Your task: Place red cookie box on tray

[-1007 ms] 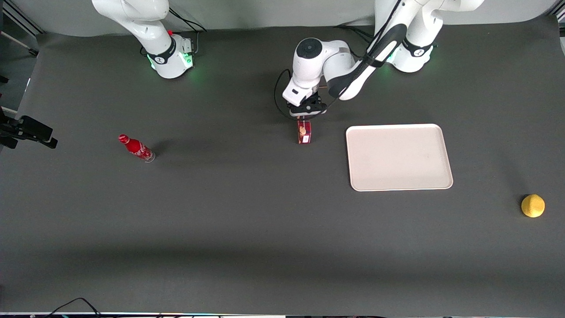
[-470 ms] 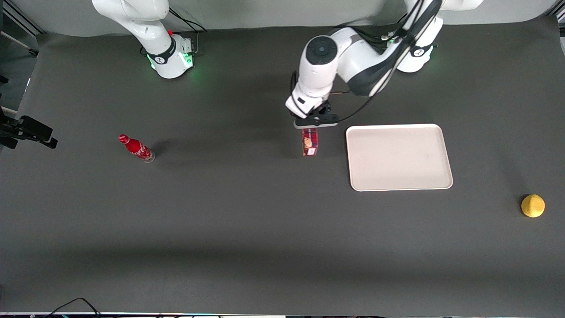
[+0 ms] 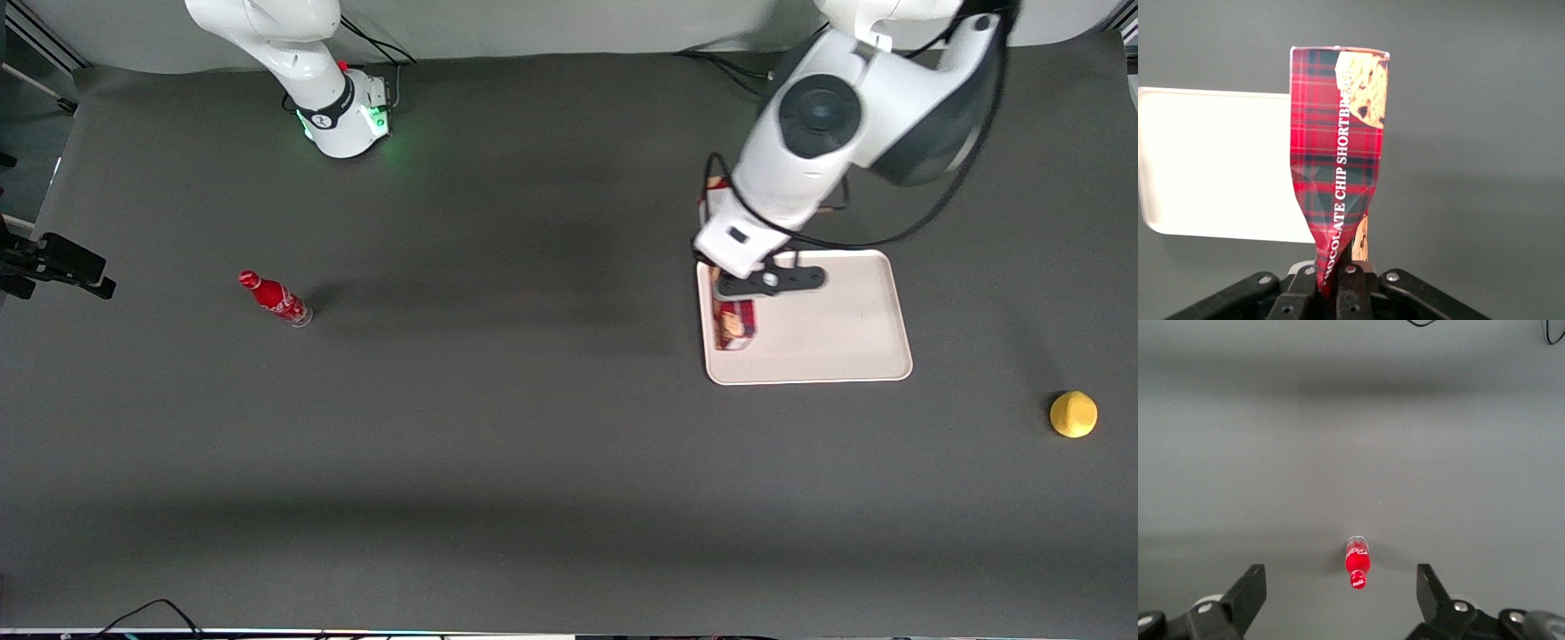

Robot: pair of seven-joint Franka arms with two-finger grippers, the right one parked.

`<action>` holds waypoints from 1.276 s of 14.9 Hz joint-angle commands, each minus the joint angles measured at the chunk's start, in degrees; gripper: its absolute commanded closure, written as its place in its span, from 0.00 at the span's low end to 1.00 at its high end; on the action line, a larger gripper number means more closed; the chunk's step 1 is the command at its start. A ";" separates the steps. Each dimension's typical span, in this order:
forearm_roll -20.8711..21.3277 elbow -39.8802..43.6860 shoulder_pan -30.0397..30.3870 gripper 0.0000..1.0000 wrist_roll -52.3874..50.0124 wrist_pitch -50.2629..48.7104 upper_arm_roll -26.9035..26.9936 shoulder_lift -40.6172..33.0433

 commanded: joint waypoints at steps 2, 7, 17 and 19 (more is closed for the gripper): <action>-0.56 2.24 0.26 1.00 12.72 -4.19 10.73 -2.81; 0.41 -0.65 0.35 1.00 22.22 -2.71 22.96 -2.99; -0.38 -30.43 2.81 1.00 33.94 27.08 31.67 -7.73; -0.47 -35.00 2.81 1.00 34.02 32.42 31.77 -7.56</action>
